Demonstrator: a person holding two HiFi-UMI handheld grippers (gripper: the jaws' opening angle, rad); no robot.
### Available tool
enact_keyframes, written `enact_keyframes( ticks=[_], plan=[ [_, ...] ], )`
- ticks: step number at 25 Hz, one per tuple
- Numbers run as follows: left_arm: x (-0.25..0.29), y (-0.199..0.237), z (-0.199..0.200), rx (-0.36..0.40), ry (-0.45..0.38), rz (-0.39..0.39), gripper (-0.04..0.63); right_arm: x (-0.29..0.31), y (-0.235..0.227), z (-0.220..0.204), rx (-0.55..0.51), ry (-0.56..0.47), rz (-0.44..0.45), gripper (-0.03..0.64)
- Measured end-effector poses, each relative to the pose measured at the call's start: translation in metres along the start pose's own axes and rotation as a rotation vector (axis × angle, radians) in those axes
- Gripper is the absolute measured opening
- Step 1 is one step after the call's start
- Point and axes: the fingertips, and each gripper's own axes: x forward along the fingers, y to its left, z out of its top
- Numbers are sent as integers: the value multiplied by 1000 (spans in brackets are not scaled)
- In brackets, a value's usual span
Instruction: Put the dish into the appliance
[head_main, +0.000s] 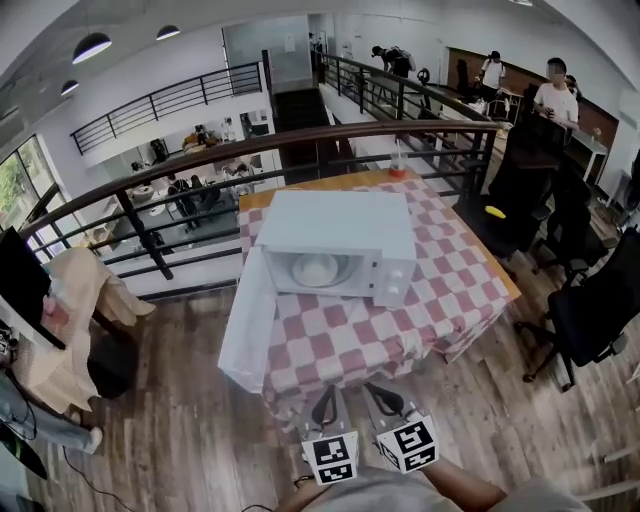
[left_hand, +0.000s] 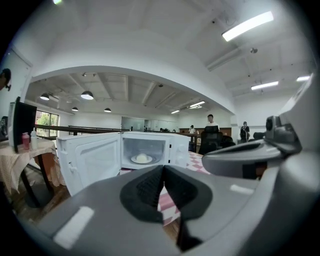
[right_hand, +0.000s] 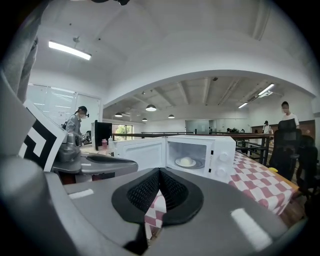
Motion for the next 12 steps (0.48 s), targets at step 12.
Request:
enact_keyframes(
  ticks=[12],
  plan=[
    [-137,-48,-13,-2,-13,31,11,-128,55,-25,48,-12,-2,0]
  ],
)
